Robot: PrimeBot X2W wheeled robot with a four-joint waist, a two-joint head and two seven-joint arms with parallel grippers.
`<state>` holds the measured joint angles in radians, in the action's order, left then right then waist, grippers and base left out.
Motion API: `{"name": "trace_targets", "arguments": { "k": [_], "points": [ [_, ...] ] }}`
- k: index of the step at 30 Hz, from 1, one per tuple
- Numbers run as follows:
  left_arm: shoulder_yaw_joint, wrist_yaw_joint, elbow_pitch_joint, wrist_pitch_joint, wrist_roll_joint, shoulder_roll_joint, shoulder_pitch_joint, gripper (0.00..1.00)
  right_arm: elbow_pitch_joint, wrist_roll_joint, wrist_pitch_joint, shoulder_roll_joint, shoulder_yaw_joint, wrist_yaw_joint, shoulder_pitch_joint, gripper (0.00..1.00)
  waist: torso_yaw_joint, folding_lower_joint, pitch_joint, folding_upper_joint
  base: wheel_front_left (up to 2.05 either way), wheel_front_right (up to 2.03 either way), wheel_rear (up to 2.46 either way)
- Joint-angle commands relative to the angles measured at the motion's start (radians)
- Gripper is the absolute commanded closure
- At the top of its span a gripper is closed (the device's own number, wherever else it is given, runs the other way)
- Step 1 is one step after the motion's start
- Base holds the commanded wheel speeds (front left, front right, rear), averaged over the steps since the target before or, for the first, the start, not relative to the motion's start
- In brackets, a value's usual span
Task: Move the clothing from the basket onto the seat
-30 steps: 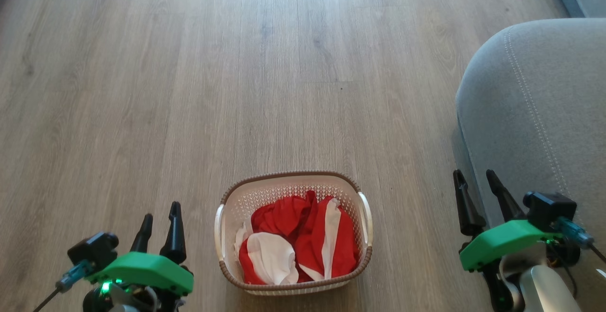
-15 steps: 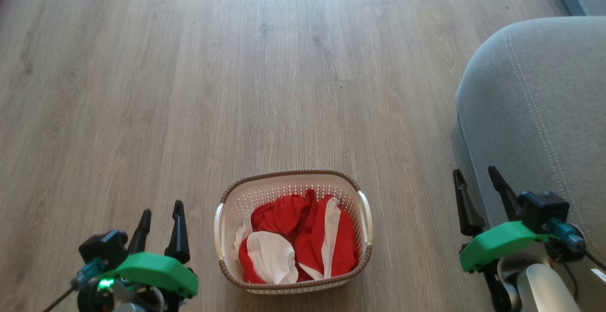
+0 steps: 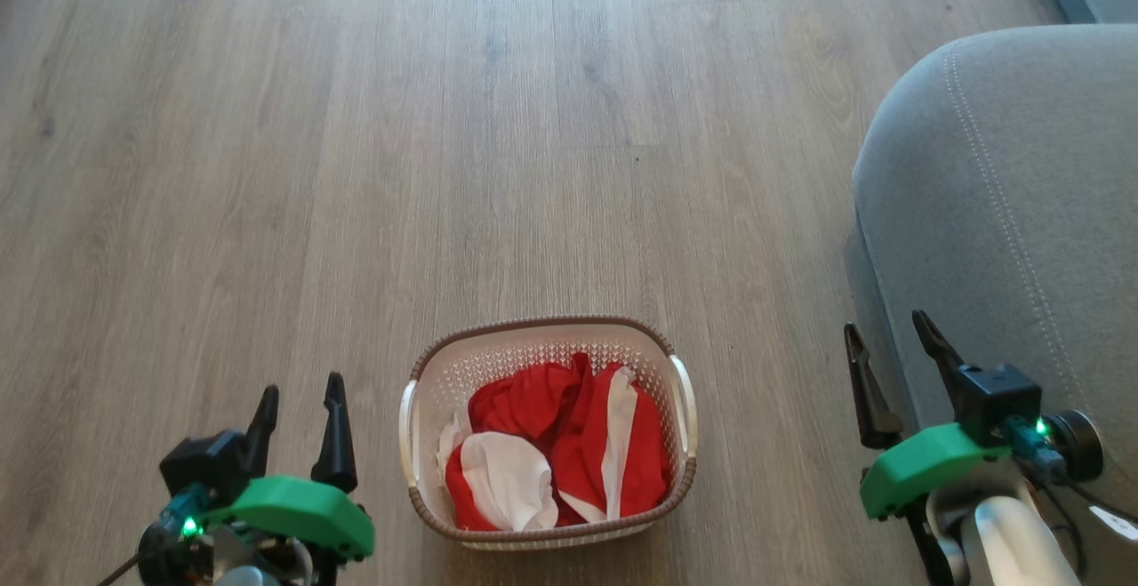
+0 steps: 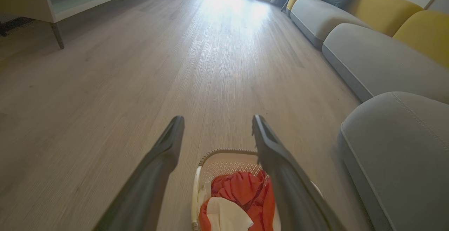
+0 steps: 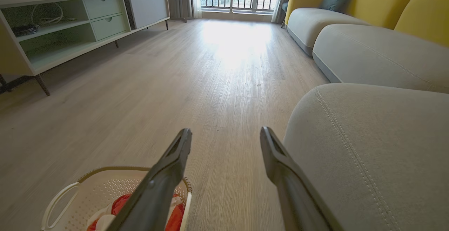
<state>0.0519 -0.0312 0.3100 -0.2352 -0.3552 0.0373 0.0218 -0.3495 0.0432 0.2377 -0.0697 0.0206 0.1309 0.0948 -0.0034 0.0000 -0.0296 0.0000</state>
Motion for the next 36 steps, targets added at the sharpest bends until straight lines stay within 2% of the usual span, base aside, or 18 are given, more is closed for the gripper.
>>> {"name": "trace_targets", "arguments": {
  "k": [1,7,20,26,30,36],
  "points": [
    [-0.025,-0.009,-0.027,-0.021,0.038,0.013,0.059,0.00,0.026,-0.040,0.019,-0.003,-0.027,0.000,0.060,0.00,0.000,0.0000,-0.002,0.0000,0.00,0.00,0.00],
    [-0.024,-0.010,-0.023,-0.027,0.056,0.013,0.063,0.00,0.024,-0.058,0.024,-0.002,-0.026,0.000,0.062,0.00,-0.002,0.0000,-0.006,0.0000,0.00,0.00,0.00],
    [-0.026,-0.004,-0.013,-0.027,0.050,0.013,0.072,0.00,0.018,-0.003,0.024,0.001,-0.028,0.000,0.069,0.00,-0.005,0.0000,-0.018,0.0000,0.00,0.00,0.00],
    [-0.021,-0.005,-0.019,-0.027,0.050,0.013,0.085,0.00,0.030,0.002,0.024,-0.002,-0.030,0.000,0.083,0.00,-0.013,0.0000,-0.056,0.0000,0.00,0.00,0.00],
    [0.001,-0.008,-0.028,-0.027,0.048,0.013,0.121,0.00,0.052,0.005,0.024,-0.003,-0.026,0.000,0.112,0.00,-0.026,0.0000,-0.137,0.0000,0.00,0.00,0.00],
    [0.074,-0.015,-0.027,-0.027,0.055,0.013,0.242,0.00,0.092,0.013,0.024,-0.016,-0.013,0.000,0.196,0.00,-0.043,0.0000,-0.339,0.0000,0.00,0.00,0.00]
  ]
}}
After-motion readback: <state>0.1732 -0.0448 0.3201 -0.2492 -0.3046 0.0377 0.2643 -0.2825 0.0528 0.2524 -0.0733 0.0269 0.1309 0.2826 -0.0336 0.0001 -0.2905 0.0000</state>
